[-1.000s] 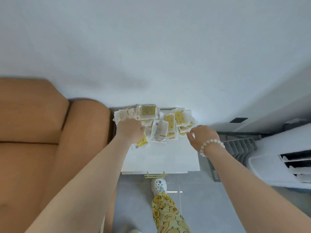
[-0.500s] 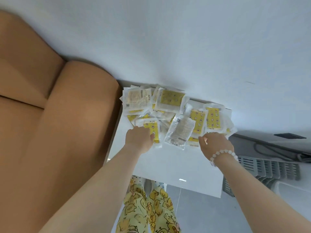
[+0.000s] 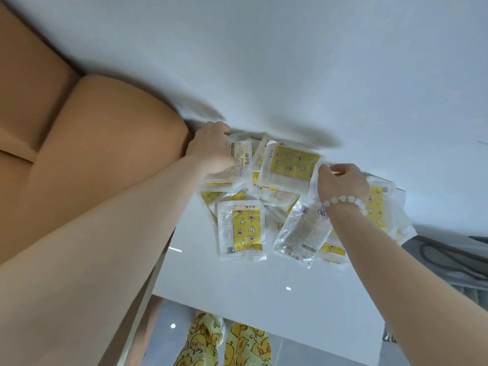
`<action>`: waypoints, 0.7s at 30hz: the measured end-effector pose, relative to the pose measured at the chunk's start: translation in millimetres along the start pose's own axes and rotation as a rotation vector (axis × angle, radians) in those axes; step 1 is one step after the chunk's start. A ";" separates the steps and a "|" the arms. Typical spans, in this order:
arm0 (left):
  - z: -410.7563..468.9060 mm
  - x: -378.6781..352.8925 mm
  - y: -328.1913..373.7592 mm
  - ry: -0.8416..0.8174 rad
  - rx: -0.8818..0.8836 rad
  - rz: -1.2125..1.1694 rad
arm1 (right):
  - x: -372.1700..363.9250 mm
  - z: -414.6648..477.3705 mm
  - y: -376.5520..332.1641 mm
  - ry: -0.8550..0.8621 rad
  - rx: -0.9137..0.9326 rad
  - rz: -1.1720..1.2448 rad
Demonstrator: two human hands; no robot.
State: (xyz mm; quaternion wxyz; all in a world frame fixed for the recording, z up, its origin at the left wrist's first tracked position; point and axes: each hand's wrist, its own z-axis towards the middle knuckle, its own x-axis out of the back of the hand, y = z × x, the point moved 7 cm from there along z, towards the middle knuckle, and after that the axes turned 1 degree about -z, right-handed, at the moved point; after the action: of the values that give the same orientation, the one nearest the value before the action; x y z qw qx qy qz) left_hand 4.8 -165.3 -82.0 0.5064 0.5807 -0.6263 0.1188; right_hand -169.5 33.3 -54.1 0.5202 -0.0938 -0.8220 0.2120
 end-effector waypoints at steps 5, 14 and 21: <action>3.0 -15.2 4.4 -0.124 -0.103 0.175 | -10.2 -5.2 -39.9 -0.033 0.388 -0.384; -10.8 -21.5 10.5 0.084 -0.191 0.491 | -29.9 -5.6 -41.1 -0.147 0.490 -0.690; -15.8 -20.5 14.9 0.218 -0.119 0.611 | -34.0 -13.7 -44.5 -0.009 0.529 -0.738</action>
State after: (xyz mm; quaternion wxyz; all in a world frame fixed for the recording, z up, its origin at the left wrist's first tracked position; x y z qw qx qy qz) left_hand -3.9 -136.8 -84.1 0.5446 0.3193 -0.7194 0.2897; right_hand -139.4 -15.7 -56.9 0.5636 0.3423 -0.7203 0.2154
